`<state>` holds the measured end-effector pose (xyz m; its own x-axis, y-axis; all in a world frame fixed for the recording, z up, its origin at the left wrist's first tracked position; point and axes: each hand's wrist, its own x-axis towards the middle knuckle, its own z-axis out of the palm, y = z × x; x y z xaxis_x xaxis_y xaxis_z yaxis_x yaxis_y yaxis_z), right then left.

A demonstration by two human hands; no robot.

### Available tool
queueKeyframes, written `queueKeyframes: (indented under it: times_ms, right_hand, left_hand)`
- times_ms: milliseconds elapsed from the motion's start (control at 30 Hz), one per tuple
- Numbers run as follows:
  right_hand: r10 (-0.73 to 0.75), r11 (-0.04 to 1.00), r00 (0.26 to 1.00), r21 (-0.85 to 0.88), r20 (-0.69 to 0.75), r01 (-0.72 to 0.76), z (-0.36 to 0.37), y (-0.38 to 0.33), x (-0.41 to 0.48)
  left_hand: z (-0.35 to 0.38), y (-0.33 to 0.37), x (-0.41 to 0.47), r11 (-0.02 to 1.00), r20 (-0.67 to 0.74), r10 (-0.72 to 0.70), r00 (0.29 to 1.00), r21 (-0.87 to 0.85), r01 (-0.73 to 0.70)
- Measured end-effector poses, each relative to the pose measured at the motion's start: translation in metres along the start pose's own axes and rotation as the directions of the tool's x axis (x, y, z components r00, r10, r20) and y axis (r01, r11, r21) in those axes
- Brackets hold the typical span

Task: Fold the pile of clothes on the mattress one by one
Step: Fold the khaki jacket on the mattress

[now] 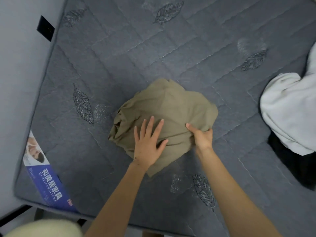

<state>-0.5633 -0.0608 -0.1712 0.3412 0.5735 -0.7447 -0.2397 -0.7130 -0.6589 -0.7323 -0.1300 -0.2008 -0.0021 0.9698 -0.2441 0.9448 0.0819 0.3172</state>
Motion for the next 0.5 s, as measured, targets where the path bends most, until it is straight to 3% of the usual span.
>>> queueKeyframes:
  times_ms: [100, 167, 267, 367, 433, 500]
  right_hand:
    - [0.212, 0.977, 0.976, -0.004, 0.055, -0.213, -0.038, 0.037, -0.034]
    - [0.287, 0.954, 0.957, -0.102, 0.042, -0.281, -0.057, 0.056, -0.048]
    - [0.036, 0.903, 0.997, -0.425, -0.068, -0.062, -0.076, 0.056, -0.043]
    - [-0.247, 0.675, 0.966, -0.702, 0.074, 0.226, -0.074, 0.039, -0.017]
    - [-0.248, 0.481, 0.944, -0.819, 0.217, 0.314, -0.066, 0.03, 0.005]
    - [-0.16, 0.379, 0.936, -0.857, 0.312, 0.35, -0.056, 0.025, 0.017]
  left_hand:
    - [0.005, 0.011, -0.026, 1.0, 0.07, -0.005, 0.998, -0.01, 0.006]
    - [0.009, 0.014, -0.043, 1.0, 0.114, -0.012, 0.993, -0.026, 0.015]
    - [0.015, 0.009, -0.062, 0.993, 0.1, -0.078, 0.992, -0.08, 0.086]
    - [0.019, -0.004, -0.069, 0.948, 0.014, -0.275, 0.961, -0.165, 0.274]
    - [0.02, -0.015, -0.07, 0.839, 0.016, -0.482, 0.876, -0.279, 0.467]
    - [0.02, -0.024, -0.07, 0.61, 0.092, -0.694, 0.714, -0.452, 0.651]
